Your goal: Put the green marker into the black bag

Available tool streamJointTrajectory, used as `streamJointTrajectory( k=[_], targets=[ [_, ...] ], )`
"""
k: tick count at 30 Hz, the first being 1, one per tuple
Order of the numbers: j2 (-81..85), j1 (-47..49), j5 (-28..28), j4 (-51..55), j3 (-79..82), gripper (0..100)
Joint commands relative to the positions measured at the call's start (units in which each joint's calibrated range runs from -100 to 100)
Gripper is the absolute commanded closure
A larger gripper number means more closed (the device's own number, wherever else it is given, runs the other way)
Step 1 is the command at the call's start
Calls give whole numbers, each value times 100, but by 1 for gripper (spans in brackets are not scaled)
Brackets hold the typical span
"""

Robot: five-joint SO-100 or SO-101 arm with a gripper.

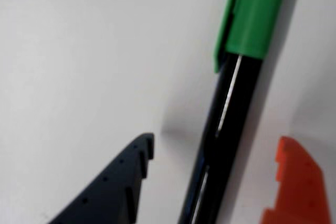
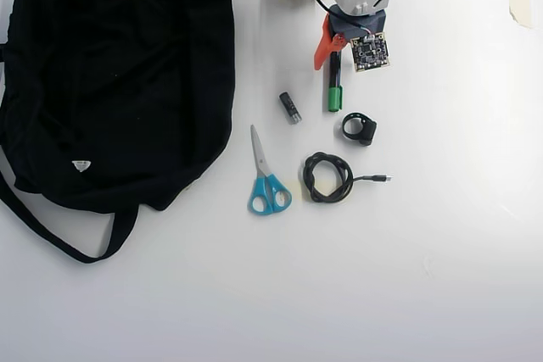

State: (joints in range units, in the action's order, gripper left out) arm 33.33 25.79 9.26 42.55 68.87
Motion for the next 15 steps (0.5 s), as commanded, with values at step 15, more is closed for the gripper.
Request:
streamJointTrajectory(
  k=[15],
  targets=[
    [-221, -425, 149, 9, -49, 70]
  ],
)
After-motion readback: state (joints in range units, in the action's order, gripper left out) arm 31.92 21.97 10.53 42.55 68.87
